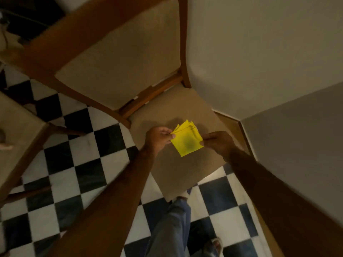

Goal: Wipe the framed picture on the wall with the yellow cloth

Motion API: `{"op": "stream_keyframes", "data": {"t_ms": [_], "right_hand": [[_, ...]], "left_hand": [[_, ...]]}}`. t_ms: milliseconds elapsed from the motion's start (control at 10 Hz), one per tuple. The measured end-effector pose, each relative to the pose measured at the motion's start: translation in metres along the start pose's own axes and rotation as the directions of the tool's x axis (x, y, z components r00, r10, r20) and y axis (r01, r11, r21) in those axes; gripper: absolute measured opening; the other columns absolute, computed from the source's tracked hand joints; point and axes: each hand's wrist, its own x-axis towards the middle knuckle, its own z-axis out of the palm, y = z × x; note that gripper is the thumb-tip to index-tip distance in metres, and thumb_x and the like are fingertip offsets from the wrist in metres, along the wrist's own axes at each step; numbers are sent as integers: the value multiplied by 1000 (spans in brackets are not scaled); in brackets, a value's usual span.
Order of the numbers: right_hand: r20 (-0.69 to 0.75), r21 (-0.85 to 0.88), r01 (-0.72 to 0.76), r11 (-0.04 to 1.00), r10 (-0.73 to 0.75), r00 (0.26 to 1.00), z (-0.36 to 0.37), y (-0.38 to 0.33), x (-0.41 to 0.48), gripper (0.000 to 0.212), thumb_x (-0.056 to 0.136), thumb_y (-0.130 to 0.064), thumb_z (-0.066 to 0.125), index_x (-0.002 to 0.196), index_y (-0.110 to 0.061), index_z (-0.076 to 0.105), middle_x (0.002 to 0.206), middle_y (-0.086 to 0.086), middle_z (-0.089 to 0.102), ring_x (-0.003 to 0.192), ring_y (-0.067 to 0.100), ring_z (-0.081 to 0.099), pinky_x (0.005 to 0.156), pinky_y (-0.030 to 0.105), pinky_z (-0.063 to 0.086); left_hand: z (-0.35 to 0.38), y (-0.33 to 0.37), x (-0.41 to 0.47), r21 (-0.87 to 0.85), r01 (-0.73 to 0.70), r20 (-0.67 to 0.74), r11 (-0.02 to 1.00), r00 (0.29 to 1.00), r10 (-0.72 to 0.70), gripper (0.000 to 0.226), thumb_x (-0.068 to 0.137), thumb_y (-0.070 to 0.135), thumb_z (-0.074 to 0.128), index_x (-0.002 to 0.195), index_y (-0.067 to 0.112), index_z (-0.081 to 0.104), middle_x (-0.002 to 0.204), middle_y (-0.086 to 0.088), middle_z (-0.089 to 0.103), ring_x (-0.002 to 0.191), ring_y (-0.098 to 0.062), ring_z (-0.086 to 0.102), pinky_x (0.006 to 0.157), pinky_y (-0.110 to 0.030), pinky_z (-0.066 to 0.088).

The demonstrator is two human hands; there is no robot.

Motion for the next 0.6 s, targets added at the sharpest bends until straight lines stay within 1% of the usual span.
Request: {"op": "stream_keyframes", "data": {"t_ms": [100,200,300,400,500,600], "right_hand": [[-11,-59,-29,998,28,1000,21,32,35,34,73,-13,86,106,-7,81,89,9,78,81,19,74,80,29,58],[-18,-68,-47,997,46,999,31,49,51,33,76,-14,84,108,-8,81,87,7,77,87,23,75,87,33,59],[-5,-193,-8,981,7,1000,43,66,66,30,84,-20,76,113,-12,79,112,8,77,115,26,69,103,34,49],[23,-396,108,912,-108,994,45,71,63,35,92,-25,68,124,-12,74,133,8,70,128,27,60,106,29,39],[29,-604,217,767,-251,968,29,70,47,52,100,-32,56,148,-11,53,154,13,51,143,33,47,115,34,33],[-93,-695,128,707,-265,960,10,68,31,75,100,-49,48,160,-9,27,168,15,27,156,34,24,125,44,26]], "left_hand": [[12,-36,37,100,21,-25,995,1000,-18,30,85,-2,73,113,-12,67,110,-32,71,93,-32,69,77,-38,63],[15,-55,54,164,40,-35,986,999,-35,29,84,2,75,109,-10,69,108,-33,72,92,-35,72,87,-50,61],[18,-72,66,367,-26,-51,930,998,48,28,84,12,77,108,-2,72,104,-24,76,95,-36,74,86,-47,61],[17,-74,62,536,-116,-31,836,987,156,30,87,18,74,112,2,71,109,-18,75,101,-32,71,88,-42,58],[17,-61,47,740,-265,71,618,944,321,39,95,27,63,125,3,62,130,-19,62,124,-34,56,101,-45,48],[16,-48,32,836,-344,147,427,891,430,52,99,37,56,137,3,53,149,-22,48,141,-38,42,112,-48,39]]}}
